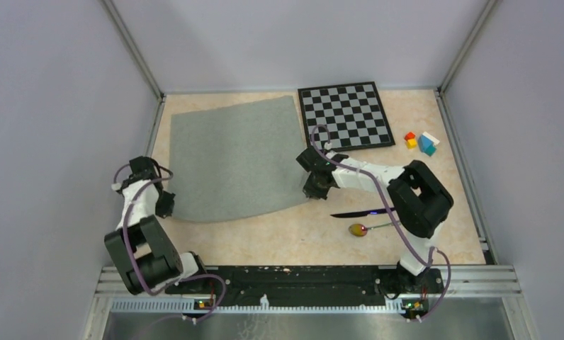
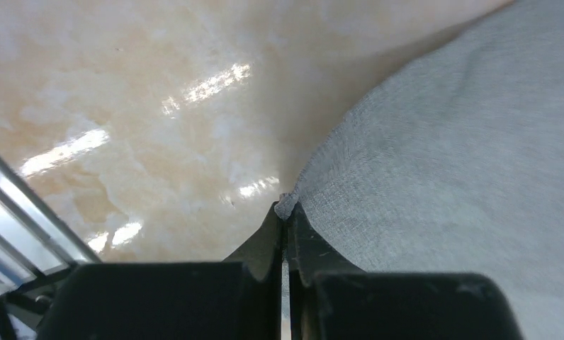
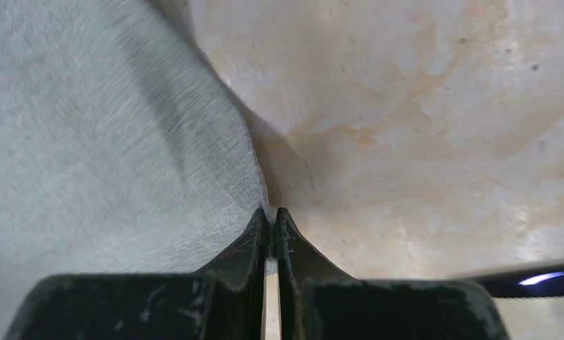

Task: Fold the napkin into a case and place the utensils inside
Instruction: Pick up the flattened napkin from the center of the board, then fold and flatten the napkin at the center of the board.

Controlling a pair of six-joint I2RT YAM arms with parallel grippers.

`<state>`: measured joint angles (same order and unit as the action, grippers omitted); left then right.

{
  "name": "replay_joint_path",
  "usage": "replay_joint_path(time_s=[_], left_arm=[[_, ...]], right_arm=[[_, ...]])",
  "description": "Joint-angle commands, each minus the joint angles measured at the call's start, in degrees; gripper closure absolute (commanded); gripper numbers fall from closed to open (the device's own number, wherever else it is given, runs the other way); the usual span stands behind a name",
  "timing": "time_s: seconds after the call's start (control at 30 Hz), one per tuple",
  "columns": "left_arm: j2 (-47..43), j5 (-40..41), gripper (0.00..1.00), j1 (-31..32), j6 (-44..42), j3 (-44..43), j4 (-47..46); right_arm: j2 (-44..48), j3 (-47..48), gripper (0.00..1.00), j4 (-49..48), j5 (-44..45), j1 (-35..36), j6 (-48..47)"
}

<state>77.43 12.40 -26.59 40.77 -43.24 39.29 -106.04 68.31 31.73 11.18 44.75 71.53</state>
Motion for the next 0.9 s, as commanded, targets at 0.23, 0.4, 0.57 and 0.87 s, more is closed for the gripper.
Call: replay_joint_path(time_s=[0.23,0.4,0.57,0.87], left_arm=[[-32.3,-0.1,1.0,-0.6,2.5,-25.7,9.4],[-39.0,-0.3,1.0,-0.4,2.0,-39.3,9.9],[-34.5,0.9,1.0,-0.2,-3.2,-53.4,12.1],[-25.9,-8.8,1.0,-0.3,-4.2,-43.3,-5.1]], right_arm=[[39.4,-13.7,1.0,-22.3,-5.6,7.5,-37.2],[50.7,-11.4,1.0,-27.0,-10.8,11.6,-41.9],[55.1,-7.7,1.0,-29.9,-13.9,13.2,-43.0],[45.0,2.8,1.0,-24.0,-5.9,-0.1,-34.7]])
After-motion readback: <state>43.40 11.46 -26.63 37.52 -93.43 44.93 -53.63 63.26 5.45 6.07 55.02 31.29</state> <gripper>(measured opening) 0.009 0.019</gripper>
